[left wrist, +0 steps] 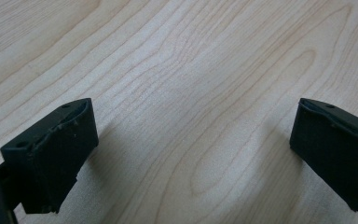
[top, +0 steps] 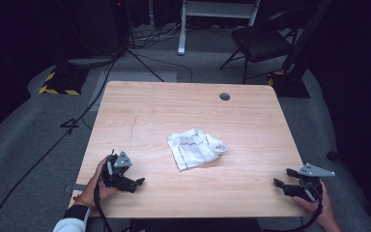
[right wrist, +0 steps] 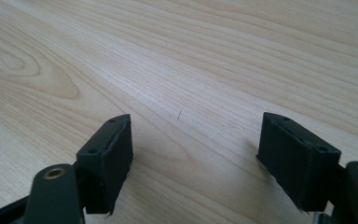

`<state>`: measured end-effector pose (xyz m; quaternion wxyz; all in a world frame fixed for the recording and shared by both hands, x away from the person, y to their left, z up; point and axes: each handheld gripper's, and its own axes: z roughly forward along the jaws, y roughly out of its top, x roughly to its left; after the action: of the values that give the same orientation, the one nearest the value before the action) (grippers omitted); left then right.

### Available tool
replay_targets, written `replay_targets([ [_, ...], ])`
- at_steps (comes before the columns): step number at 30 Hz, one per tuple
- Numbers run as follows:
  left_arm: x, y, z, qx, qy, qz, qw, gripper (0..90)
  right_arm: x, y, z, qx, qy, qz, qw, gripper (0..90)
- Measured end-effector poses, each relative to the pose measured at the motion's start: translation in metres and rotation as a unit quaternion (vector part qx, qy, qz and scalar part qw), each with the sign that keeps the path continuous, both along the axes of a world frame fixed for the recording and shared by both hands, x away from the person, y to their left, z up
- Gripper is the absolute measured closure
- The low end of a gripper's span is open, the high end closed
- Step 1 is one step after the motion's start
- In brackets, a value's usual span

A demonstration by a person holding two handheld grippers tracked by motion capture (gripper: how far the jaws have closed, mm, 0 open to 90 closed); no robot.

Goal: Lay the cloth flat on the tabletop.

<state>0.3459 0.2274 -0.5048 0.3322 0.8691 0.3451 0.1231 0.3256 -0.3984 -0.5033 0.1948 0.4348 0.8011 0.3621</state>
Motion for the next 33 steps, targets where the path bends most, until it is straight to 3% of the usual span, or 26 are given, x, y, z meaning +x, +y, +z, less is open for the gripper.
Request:
replay_targets([
  [14, 0.001, 0.000, 0.000, 0.001, -0.001, -0.007, 1.0000, 1.6, 0.000, 0.001, 0.000, -0.003, 0.001, -0.003, 1.0000, 27.1],
  [17, 0.002, 0.000, 0.001, 0.004, 0.004, -0.008, 0.9999, 1.6, 0.003, 0.003, 0.002, -0.005, 0.003, 0.007, 1.0000, 29.4],
  [19, 0.003, -0.001, 0.001, 0.005, 0.005, -0.005, 1.0000, 1.8, 0.007, 0.007, 0.005, 0.010, 0.002, 0.010, 0.9999, 29.7],
  [23, 0.008, -0.004, 0.003, 0.000, 0.006, 0.007, 1.0000, 5.7, 0.022, 0.022, 0.015, -0.003, -0.001, 0.030, 0.9995, 30.9],
  [26, 0.015, -0.009, 0.004, -0.008, 0.001, 0.010, 0.9999, 16.0, 0.032, 0.033, 0.029, -0.005, -0.014, 0.047, 0.9988, 32.1],
  [30, 0.026, -0.018, 0.006, -0.018, 0.012, 0.001, 0.9998, 16.9, 0.042, 0.051, 0.044, -0.005, -0.029, 0.064, 0.9975, 34.0],
  [31, 0.028, -0.023, 0.006, -0.016, 0.005, 0.001, 0.9999, 17.6, 0.045, 0.058, 0.048, -0.006, -0.036, 0.071, 0.9968, 34.9],
  [32, 0.030, -0.026, 0.007, -0.012, -0.001, -0.002, 0.9999, 17.9, 0.048, 0.066, 0.051, -0.015, -0.042, 0.081, 0.9957, 35.6],
  [33, 0.034, -0.030, 0.008, -0.015, 0.007, -0.008, 0.9998, 17.9, 0.055, 0.079, 0.054, -0.023, -0.045, 0.088, 0.9948, 37.3],
])
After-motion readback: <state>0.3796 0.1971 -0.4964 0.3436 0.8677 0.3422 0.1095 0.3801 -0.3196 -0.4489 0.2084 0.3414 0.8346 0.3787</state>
